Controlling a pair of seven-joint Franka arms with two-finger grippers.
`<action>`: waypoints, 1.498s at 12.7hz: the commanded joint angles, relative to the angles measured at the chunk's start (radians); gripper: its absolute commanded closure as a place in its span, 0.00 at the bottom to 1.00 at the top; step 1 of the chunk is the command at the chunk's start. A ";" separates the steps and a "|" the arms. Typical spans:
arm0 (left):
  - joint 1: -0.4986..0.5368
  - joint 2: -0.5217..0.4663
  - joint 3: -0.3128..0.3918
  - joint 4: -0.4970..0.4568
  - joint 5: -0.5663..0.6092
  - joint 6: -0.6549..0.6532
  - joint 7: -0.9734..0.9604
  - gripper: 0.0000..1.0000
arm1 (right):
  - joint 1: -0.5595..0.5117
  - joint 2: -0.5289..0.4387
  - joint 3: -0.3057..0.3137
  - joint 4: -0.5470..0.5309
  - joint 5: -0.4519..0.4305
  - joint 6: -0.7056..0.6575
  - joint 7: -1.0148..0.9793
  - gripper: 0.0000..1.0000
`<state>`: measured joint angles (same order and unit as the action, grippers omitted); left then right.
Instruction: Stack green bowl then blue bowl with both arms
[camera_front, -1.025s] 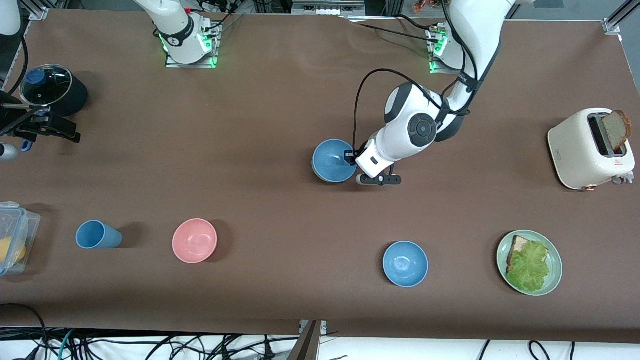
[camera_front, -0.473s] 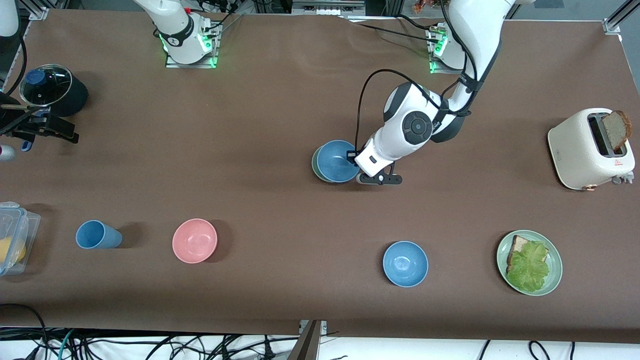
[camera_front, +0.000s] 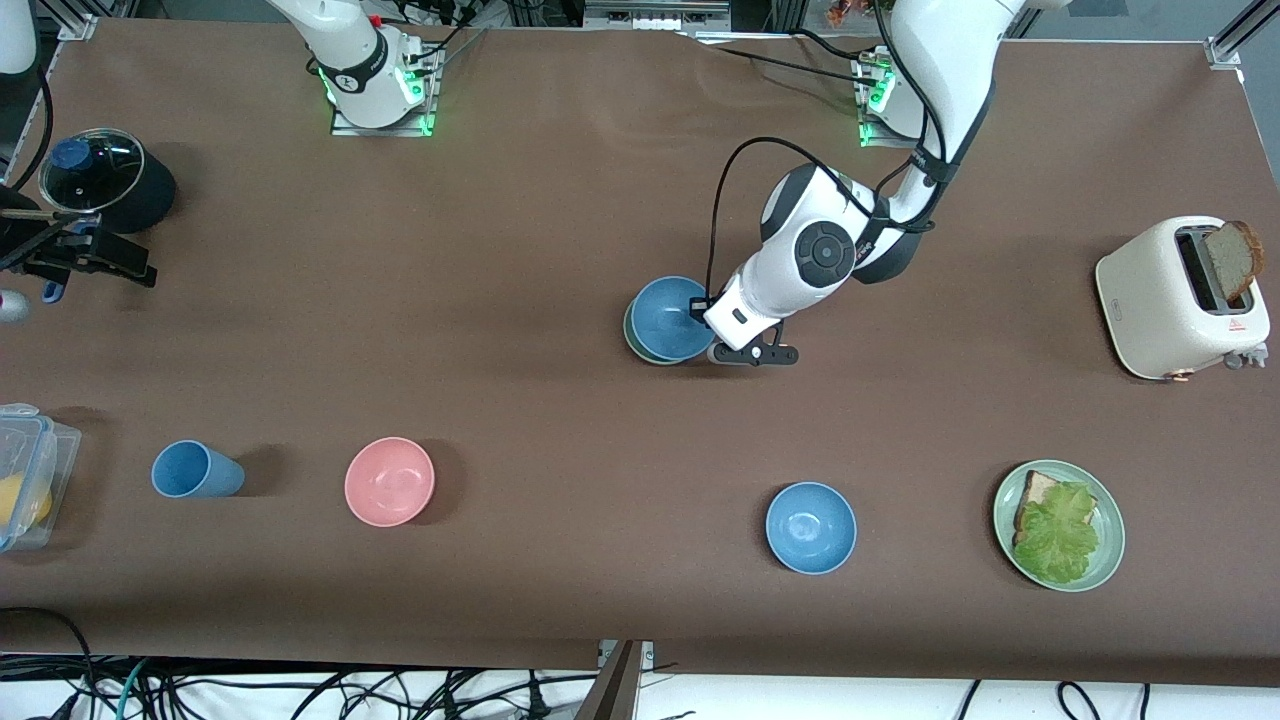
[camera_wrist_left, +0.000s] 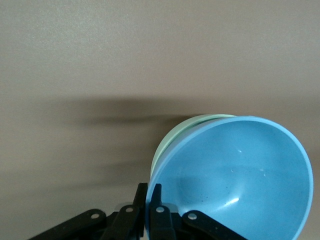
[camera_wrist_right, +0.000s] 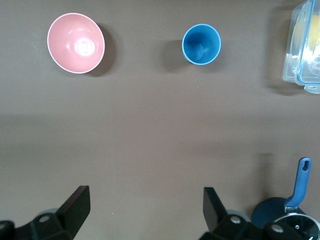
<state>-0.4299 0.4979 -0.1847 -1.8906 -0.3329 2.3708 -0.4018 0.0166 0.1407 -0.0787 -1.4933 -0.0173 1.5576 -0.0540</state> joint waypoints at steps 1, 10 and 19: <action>-0.018 0.020 0.001 0.005 0.021 0.031 -0.046 1.00 | -0.014 -0.004 0.013 -0.004 -0.015 0.007 0.002 0.00; -0.021 0.041 -0.002 0.022 0.017 0.034 -0.048 0.66 | -0.014 0.002 0.014 0.005 -0.015 0.009 0.000 0.00; 0.107 -0.123 -0.001 0.024 0.025 -0.109 -0.039 0.00 | -0.014 0.002 0.013 0.007 -0.013 0.009 0.000 0.00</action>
<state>-0.4100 0.4764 -0.1800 -1.8344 -0.3329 2.3628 -0.4329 0.0163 0.1430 -0.0787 -1.4932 -0.0174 1.5630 -0.0540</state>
